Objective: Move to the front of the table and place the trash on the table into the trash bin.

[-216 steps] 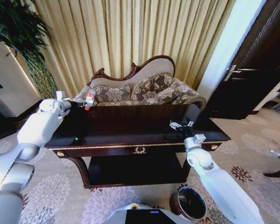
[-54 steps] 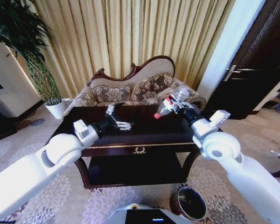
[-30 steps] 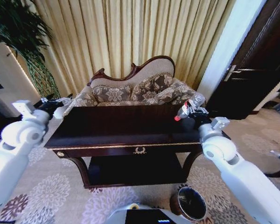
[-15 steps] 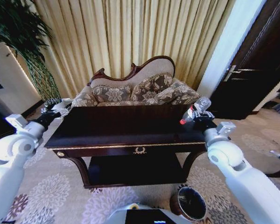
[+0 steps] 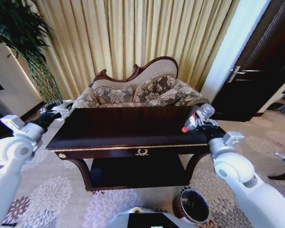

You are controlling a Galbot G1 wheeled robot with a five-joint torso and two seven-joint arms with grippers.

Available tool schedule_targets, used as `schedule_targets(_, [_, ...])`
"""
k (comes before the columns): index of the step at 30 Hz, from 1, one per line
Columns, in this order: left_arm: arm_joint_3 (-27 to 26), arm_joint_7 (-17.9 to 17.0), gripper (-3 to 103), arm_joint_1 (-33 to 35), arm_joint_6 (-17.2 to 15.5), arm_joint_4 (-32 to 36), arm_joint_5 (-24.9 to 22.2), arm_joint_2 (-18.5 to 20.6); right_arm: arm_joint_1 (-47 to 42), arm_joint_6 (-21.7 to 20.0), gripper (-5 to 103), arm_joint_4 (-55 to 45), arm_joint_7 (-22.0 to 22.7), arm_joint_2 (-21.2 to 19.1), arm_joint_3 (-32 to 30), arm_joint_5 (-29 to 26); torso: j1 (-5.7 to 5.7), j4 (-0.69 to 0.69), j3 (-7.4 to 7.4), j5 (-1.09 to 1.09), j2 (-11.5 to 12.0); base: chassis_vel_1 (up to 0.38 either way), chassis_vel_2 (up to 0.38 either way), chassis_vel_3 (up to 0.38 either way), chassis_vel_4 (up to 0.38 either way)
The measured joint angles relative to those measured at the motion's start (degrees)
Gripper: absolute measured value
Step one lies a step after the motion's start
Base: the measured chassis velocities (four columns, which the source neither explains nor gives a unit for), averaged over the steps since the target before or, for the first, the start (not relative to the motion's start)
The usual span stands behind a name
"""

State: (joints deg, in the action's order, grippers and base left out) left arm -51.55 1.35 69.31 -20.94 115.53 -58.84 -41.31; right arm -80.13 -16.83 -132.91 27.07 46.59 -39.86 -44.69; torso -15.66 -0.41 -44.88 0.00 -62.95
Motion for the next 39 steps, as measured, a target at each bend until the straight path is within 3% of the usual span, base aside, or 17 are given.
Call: schedule_targets(39, [3.07,-2.21,100,0.02,0.44,2.79,1.97,-0.45,-0.25,1.55,28,4.27,-3.22,4.32,2.44,3.74,0.01,0.00,0.00,0.00,0.00,0.148,-0.145,-0.148,0.147])
